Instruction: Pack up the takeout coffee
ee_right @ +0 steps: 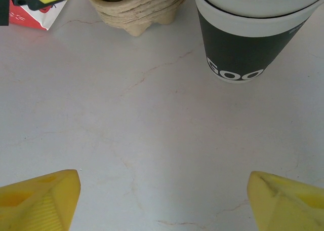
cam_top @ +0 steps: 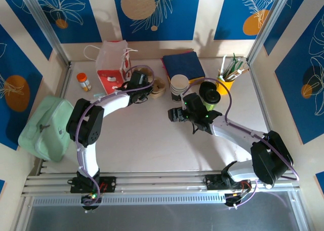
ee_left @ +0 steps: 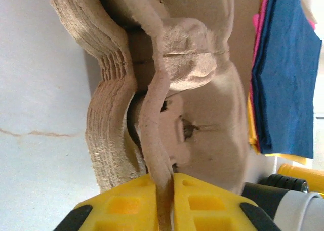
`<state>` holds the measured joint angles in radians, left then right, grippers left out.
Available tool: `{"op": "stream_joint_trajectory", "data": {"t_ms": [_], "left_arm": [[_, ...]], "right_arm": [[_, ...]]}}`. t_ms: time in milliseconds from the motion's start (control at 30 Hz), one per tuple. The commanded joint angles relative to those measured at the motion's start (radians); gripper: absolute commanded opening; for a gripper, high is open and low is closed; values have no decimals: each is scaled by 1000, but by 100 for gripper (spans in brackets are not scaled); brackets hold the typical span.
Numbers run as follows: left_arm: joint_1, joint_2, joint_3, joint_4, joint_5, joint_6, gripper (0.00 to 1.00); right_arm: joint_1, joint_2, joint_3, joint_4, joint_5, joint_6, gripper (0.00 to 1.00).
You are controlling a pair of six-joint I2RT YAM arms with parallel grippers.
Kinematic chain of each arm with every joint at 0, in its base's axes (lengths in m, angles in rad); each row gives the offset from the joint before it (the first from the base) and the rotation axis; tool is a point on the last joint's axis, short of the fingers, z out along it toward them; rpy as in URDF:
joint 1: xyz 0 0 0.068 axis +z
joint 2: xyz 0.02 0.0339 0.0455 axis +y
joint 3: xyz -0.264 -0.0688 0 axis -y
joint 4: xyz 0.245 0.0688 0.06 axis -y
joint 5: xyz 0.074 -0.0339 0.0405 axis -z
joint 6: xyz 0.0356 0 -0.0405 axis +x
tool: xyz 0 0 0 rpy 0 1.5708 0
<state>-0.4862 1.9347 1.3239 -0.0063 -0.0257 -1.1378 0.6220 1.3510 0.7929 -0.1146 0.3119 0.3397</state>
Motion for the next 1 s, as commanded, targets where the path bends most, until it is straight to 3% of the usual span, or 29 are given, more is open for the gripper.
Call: {"op": "stream_joint_trajectory", "data": {"t_ms": [0,200,467,700,967], "left_arm": [[14,-5,32,2,3,10,7],[14,-54,22,2,10,19,0],[14,-134,17,-45,52,92,0],[11,-241,23,-198,72,221,0],[8,-342,85,-467,184,451,0]], "right_arm": [[7,10,31,-8,14,-19,86],[8,7,30,-7,19,-19,86],[8,-17,13,7,25,-19,86],[9,-61,-20,42,17,-20,86],[9,-167,-96,117,-59,-56,86]]}}
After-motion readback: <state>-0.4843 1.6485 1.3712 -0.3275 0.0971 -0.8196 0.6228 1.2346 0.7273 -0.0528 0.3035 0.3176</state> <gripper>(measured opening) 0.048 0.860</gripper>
